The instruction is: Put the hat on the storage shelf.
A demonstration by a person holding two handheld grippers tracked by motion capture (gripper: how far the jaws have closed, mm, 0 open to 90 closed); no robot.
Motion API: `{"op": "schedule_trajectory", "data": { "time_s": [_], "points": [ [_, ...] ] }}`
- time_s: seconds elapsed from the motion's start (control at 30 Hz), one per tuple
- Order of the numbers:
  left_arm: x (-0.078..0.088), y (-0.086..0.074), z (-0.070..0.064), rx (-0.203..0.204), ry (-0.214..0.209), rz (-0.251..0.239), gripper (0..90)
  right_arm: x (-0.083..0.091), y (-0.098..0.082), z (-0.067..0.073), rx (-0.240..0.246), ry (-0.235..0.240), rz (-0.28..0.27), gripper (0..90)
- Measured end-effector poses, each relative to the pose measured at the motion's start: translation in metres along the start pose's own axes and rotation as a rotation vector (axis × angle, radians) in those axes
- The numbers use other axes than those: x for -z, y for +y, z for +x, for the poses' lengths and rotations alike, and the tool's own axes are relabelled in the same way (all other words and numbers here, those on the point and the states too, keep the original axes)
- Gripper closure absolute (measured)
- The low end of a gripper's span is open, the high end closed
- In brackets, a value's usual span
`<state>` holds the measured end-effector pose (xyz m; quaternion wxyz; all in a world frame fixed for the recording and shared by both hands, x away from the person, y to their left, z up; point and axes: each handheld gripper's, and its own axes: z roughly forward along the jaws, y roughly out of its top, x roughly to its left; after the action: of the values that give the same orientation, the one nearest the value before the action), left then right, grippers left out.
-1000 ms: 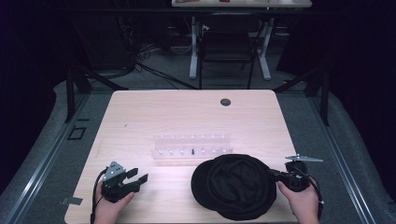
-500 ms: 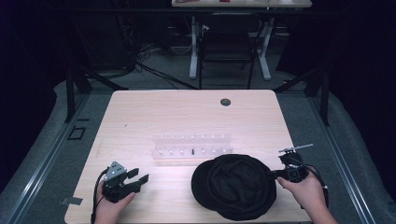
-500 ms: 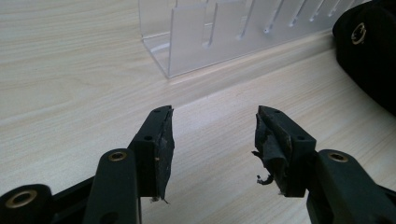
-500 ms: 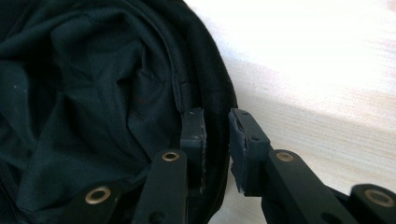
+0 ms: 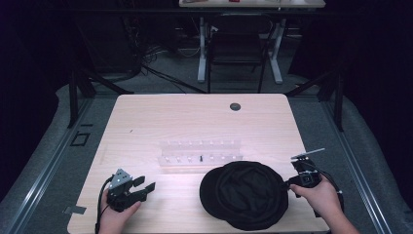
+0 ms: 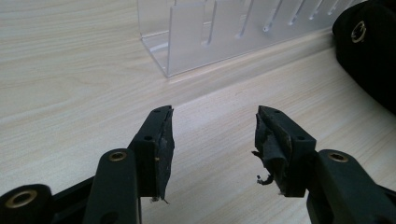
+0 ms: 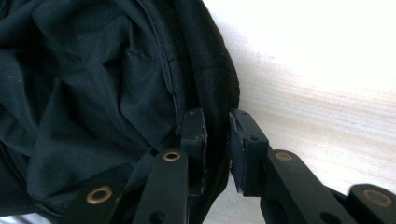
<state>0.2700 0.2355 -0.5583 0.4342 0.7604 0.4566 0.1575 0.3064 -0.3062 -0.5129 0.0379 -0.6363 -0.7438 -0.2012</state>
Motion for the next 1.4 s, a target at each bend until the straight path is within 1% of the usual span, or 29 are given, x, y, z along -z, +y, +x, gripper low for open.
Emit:
{"op": "schedule_trajectory", "data": {
  "time_s": [0.03,0.1,0.13,0.17,0.23,0.27,0.33,0.37,0.4,0.47,0.53,0.6,0.63,0.73,0.8,0.83,0.87,0.9,0.93,1.0,1.03,1.07,1.17,1.2,1.27,1.3,1.33,1.37,1.4],
  "points": [
    [0.000,0.000,0.000,0.002,0.000,0.000,47.3,0.000,0.001,-0.002,0.011,0.003,0.020,77.0],
    [0.000,0.000,0.000,0.003,0.000,0.000,47.3,-0.001,0.001,-0.001,-0.002,0.006,0.015,77.3],
    [0.000,0.000,0.000,0.003,0.001,0.000,47.3,-0.001,0.002,-0.002,0.012,0.007,0.036,77.4],
    [0.000,0.000,0.000,0.002,0.000,0.002,47.3,-0.002,0.002,-0.001,-0.003,0.011,0.017,77.4],
    [0.000,0.000,0.000,0.003,0.000,0.002,47.3,-0.001,0.004,-0.001,0.024,0.000,0.062,77.7],
    [0.001,0.000,0.001,0.003,0.000,0.003,47.3,-0.003,0.002,0.000,-0.001,0.006,0.037,77.9],
    [0.000,0.000,0.000,0.002,0.000,0.002,47.3,-0.001,0.004,-0.001,0.015,0.003,0.077,78.1],
    [0.000,0.000,0.000,0.002,0.000,0.002,47.3,-0.001,0.004,-0.001,0.008,0.003,0.079,78.4],
    [0.001,0.000,0.000,-0.001,0.000,0.002,47.3,-0.003,0.004,-0.001,-0.008,0.010,0.065,78.7],
    [0.000,0.000,0.000,-0.001,0.000,0.002,47.3,-0.003,0.004,-0.001,-0.011,0.012,0.082,78.9],
    [0.000,0.000,0.000,0.001,0.000,0.003,47.3,-0.004,0.004,0.000,-0.024,0.013,0.074,79.3],
    [0.000,0.000,0.000,0.003,0.001,0.001,47.3,-0.003,0.006,0.000,-0.013,0.009,0.099,79.5],
    [0.000,0.000,0.000,0.003,0.001,0.000,47.2,-0.004,0.005,0.000,-0.027,0.013,0.077,79.9],
    [0.000,0.000,0.000,0.002,0.001,0.001,47.3,-0.004,0.008,0.000,-0.021,0.008,0.098,80.2],
    [0.000,0.000,0.000,0.002,0.001,0.002,47.3,-0.004,0.010,-0.001,-0.003,0.010,0.117,79.1],
    [0.000,0.000,0.000,0.002,0.001,0.003,47.3,-0.004,0.011,-0.001,0.001,0.008,0.119,78.5],
    [0.000,0.000,0.000,0.002,0.000,0.003,47.3,-0.006,0.010,0.000,-0.026,0.011,0.084,78.3],
    [0.000,0.000,0.000,0.002,0.000,0.003,47.3,-0.004,0.012,-0.002,-0.006,0.015,0.106,77.2],
    [0.000,0.000,0.000,0.002,0.000,0.003,47.3,-0.004,0.012,-0.002,-0.002,0.014,0.110,76.8],
    [0.000,0.000,0.000,0.002,0.000,0.004,47.3,-0.004,0.012,-0.003,0.001,0.015,0.111,76.7],
    [0.000,0.000,0.000,0.002,0.001,0.005,47.3,-0.006,0.011,-0.002,-0.020,0.019,0.086,76.8],
    [0.000,0.000,0.000,0.002,0.001,0.004,47.3,-0.005,0.012,-0.003,-0.010,0.021,0.102,77.0],
    [0.000,0.000,0.000,0.002,0.001,0.004,47.3,-0.007,0.013,-0.004,-0.007,0.025,0.102,77.7],
    [-0.001,0.000,0.000,0.001,0.000,0.005,47.3,-0.007,0.014,-0.004,0.001,0.018,0.113,78.0],
    [-0.001,0.000,0.000,0.001,0.000,0.006,47.3,-0.007,0.016,-0.003,0.005,0.031,0.114,82.2],
    [-0.001,0.000,0.000,0.001,0.000,0.005,47.3,-0.007,0.016,-0.003,0.005,0.031,0.114,82.2],
    [0.000,0.000,0.000,0.001,0.000,0.005,47.3,-0.006,0.016,-0.003,0.018,0.031,0.128,83.6],
    [0.000,0.000,0.000,0.001,0.000,0.005,47.3,-0.006,0.016,-0.003,0.020,0.036,0.126,85.3],
    [-0.001,0.000,0.000,0.002,0.001,0.006,47.3,-0.007,0.015,-0.001,0.007,0.036,0.116,86.0]
  ]
}}
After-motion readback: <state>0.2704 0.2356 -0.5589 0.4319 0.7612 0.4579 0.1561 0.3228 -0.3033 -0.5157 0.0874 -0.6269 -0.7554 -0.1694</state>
